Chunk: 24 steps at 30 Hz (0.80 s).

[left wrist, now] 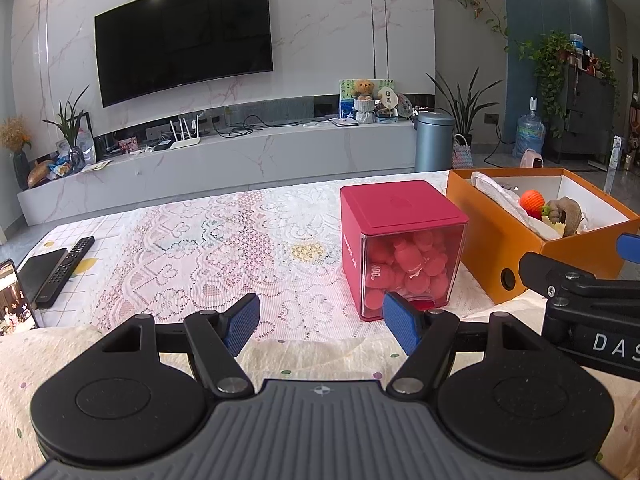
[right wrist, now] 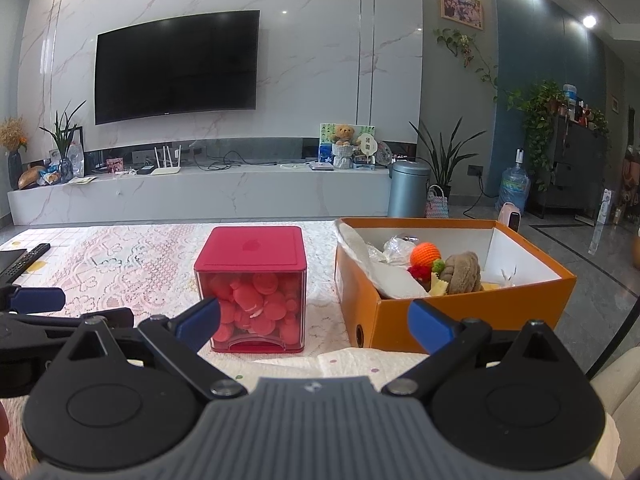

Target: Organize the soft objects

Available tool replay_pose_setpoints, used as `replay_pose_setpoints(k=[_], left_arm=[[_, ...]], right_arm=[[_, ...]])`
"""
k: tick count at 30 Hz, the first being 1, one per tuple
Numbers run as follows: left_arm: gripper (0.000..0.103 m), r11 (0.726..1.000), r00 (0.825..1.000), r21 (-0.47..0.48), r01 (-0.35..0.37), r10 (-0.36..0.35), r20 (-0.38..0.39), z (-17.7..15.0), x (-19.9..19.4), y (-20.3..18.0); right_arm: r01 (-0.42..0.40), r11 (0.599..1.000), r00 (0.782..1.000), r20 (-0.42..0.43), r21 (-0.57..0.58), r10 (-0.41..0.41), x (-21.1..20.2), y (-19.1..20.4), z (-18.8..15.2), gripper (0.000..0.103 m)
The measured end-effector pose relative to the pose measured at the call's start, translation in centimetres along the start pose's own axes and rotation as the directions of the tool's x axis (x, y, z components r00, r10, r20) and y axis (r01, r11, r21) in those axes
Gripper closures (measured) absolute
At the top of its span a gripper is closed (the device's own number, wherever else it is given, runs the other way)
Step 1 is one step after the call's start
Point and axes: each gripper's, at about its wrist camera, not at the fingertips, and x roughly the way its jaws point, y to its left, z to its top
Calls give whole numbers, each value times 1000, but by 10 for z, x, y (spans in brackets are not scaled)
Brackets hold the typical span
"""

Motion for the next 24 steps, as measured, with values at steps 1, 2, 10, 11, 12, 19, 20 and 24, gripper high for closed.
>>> replay_pose_setpoints(k=[1, 2, 10, 11, 12, 19, 20, 24], left_arm=[[20, 1000, 1000, 0, 0, 0, 0, 0, 0, 0], [20, 1000, 1000, -1, 1, -1, 0, 0, 0, 0], [20, 1000, 1000, -1, 1, -1, 0, 0, 0, 0], [20, 1000, 1000, -1, 0, 0, 0, 0, 0, 0], [20, 1000, 1000, -1, 0, 0, 0, 0, 0, 0], [20, 1000, 1000, -2, 2, -2, 0, 0, 0, 1], [20, 1000, 1000, -2, 1, -1, 1, 0, 0, 1], [19, 1000, 1000, 0, 1, -1, 0, 0, 0, 1]], right_arm=[[0, 1000, 1000, -1, -1, 0, 0, 0, 0, 5], [0, 1000, 1000, -2, -1, 0, 0, 1, 0, 5], [-2, 1000, 1000, -7, -5, 2, 2, 1, 0, 5], [-2, 1000, 1000, -7, -4, 2, 2, 1, 0, 5], [-2, 1000, 1000, -7, -5, 2, 2, 1, 0, 5], [-2, 1000, 1000, -7, -5, 2, 2, 1, 0, 5], [-2, 1000, 1000, -8, -5, 2, 2, 1, 0, 5], [-2, 1000, 1000, -8, -5, 2, 2, 1, 1, 5]])
